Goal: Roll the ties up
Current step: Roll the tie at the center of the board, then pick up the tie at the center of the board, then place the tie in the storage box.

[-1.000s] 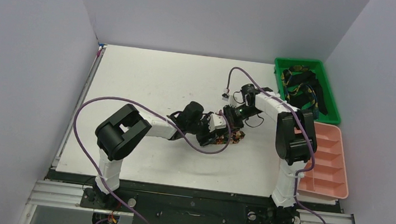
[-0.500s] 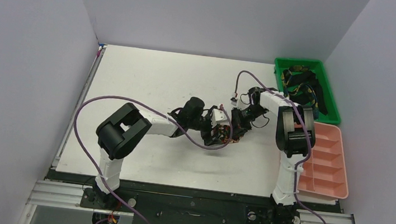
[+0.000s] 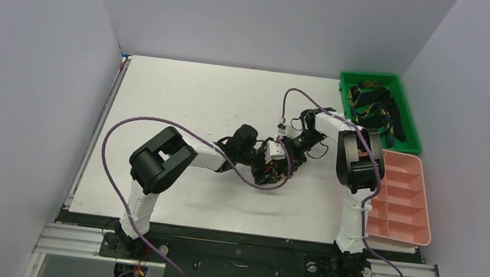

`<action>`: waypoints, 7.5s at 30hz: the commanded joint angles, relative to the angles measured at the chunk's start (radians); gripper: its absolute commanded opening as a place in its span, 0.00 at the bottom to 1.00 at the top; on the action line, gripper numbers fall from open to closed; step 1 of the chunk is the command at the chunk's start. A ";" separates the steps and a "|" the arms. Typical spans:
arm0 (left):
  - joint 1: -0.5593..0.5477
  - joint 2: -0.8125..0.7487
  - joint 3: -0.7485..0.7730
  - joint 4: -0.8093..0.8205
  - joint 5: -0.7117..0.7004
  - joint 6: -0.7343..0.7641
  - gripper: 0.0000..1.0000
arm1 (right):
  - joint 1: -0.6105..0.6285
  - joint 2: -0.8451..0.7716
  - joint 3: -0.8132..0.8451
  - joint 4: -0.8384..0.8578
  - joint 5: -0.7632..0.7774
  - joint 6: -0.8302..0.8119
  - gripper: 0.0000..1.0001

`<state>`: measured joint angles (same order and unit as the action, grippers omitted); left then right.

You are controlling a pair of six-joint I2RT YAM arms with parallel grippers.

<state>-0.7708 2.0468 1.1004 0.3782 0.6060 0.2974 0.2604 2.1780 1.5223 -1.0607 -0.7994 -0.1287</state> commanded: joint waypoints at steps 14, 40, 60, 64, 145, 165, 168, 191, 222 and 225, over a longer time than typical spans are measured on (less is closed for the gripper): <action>0.008 0.012 -0.095 0.123 -0.008 -0.037 0.23 | -0.022 0.006 0.008 0.006 0.071 -0.120 0.33; 0.000 -0.042 -0.082 -0.062 -0.028 0.013 0.56 | -0.026 -0.023 -0.022 0.042 0.065 -0.037 0.00; -0.019 0.007 -0.023 -0.082 -0.030 0.034 0.21 | -0.057 -0.058 -0.024 0.039 0.055 -0.050 0.38; -0.020 0.004 -0.063 -0.153 -0.047 0.090 0.19 | -0.110 -0.131 -0.061 0.038 0.026 -0.029 0.68; 0.006 -0.349 -0.038 -0.447 0.034 0.085 0.97 | -0.097 -0.452 -0.104 -0.020 -0.018 -0.068 0.00; 0.137 -0.495 0.002 -0.657 -0.077 0.186 0.97 | -0.598 -0.486 0.438 -0.449 0.574 -0.214 0.00; 0.139 -0.495 -0.011 -0.651 -0.124 0.167 0.97 | -0.599 -0.457 0.415 -0.495 0.638 -0.244 0.00; 0.153 -0.498 -0.051 -0.577 -0.287 0.126 0.97 | -0.499 -0.239 0.537 -0.468 0.729 -0.206 0.00; 0.193 -0.498 -0.060 -0.626 -0.362 0.165 0.97 | -0.489 0.033 0.596 -0.422 0.778 -0.238 0.00; 0.198 -0.498 -0.066 -0.627 -0.364 0.170 0.97 | -0.482 0.049 0.593 -0.425 0.747 -0.239 0.00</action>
<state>-0.5846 1.5803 1.0367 -0.2447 0.2523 0.4538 -0.2226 2.2028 2.0876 -1.5131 -0.0399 -0.3634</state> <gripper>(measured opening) 0.968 0.131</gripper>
